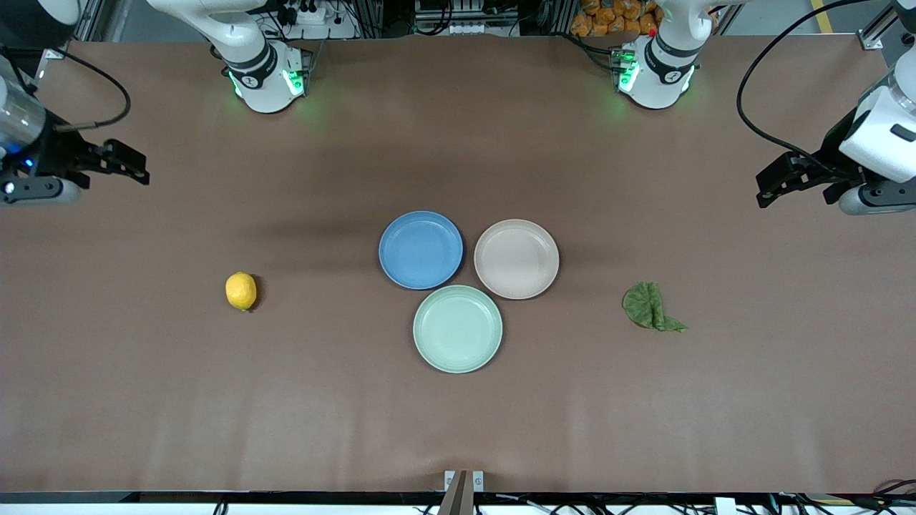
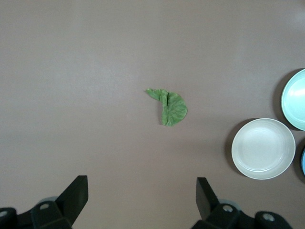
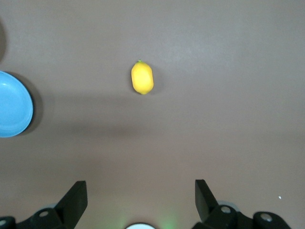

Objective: Pick lemon and lettuce from blue and beige plates

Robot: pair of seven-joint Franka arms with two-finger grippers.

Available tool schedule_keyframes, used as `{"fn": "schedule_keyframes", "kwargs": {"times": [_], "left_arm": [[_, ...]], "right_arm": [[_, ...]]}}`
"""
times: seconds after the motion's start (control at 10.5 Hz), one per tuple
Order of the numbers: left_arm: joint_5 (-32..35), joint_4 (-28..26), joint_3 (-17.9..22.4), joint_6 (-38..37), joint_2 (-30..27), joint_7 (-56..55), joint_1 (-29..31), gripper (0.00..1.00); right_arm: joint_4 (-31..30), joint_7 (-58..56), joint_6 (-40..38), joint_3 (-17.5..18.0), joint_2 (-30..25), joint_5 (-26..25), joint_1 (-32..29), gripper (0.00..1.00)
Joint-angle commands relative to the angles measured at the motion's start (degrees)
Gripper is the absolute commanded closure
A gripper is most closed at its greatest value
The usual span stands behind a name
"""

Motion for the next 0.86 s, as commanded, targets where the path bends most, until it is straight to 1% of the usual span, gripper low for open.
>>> {"fn": "schedule_keyframes", "kwargs": {"times": [0.0,0.19,0.38,0.76], "left_arm": [[-1.7,-0.5,0.6,0.0,-0.6,1.4,-0.3,0.0],[-1.6,-0.7,0.5,0.0,-0.6,1.2,-0.2,0.0],[-1.6,-0.8,0.5,-0.1,-0.5,1.1,-0.1,0.0],[-1.6,-1.1,0.5,0.0,-0.5,1.1,-0.1,0.0]], "right_arm": [[5.3,0.0,-3.7,1.0,0.5,0.5,-1.3,0.0],[7.2,0.0,-4.3,0.6,1.0,-0.8,-1.2,0.0],[9.4,-0.1,-5.2,-0.3,1.9,-0.8,-1.1,0.0],[11.2,-0.1,-5.4,-1.7,3.1,-0.7,-1.1,0.0]]}}
